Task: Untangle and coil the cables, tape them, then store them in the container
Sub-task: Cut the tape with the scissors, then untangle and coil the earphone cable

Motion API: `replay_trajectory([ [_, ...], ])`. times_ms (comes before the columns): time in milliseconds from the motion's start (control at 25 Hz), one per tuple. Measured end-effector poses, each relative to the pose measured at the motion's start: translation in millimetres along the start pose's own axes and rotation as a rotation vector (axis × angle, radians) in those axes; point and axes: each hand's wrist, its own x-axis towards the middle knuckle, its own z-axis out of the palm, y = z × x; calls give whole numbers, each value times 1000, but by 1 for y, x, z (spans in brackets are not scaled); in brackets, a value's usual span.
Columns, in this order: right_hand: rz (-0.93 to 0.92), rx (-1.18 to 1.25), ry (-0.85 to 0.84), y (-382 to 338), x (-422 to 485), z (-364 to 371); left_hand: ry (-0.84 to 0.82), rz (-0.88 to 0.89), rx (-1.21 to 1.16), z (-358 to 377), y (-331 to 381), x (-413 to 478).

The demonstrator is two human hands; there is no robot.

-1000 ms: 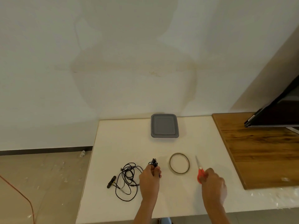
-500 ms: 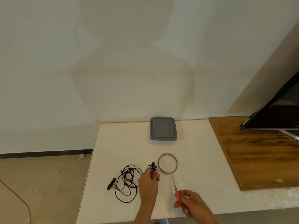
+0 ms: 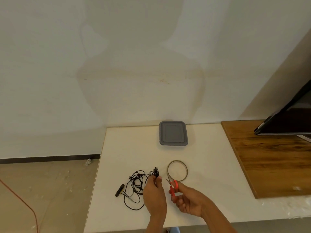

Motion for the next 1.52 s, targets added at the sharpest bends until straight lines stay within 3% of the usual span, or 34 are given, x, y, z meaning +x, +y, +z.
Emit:
replay_trajectory([
  [240, -35, 1, -20, -15, 16, 5, 36, -7, 7, -4, 1, 3],
  [480, -151, -23, 103, -9, 19, 7, 25, -24, -29, -7, 5, 4],
  [680, -387, -814, 640, 8, 19, 16, 19, -93, -139, -23, 26, 5],
  [800, -397, -1260, 825, 19, 8, 30, -44, -171, -349, -41, 48, 7],
  [880, -431, -1357, 885, 26, 5, 38, -120, -251, -515, -54, 62, 5],
  [1000, -478, -1297, 851, 28, -8, 46, -189, -287, -632, -79, 81, -3],
  [1080, -554, -1132, 859, 17, -36, 54, -202, -286, -676, -96, 93, -11],
  [1120, -713, -979, 893, 12, -50, 59, -205, -285, -701, -105, 100, -16],
  [1200, -1215, -674, 906, 4, -87, 76, -206, -255, -738, -122, 116, -26],
  [1280, -1500, -585, 797, -2, -127, 107, -217, -213, -746, -135, 130, -40],
  [1360, -1531, -612, 710, -7, -150, 130, -230, -176, -756, -146, 142, -54],
  [1520, -1474, -549, 694, -9, -174, 147, -191, -136, -792, -165, 160, -74],
])
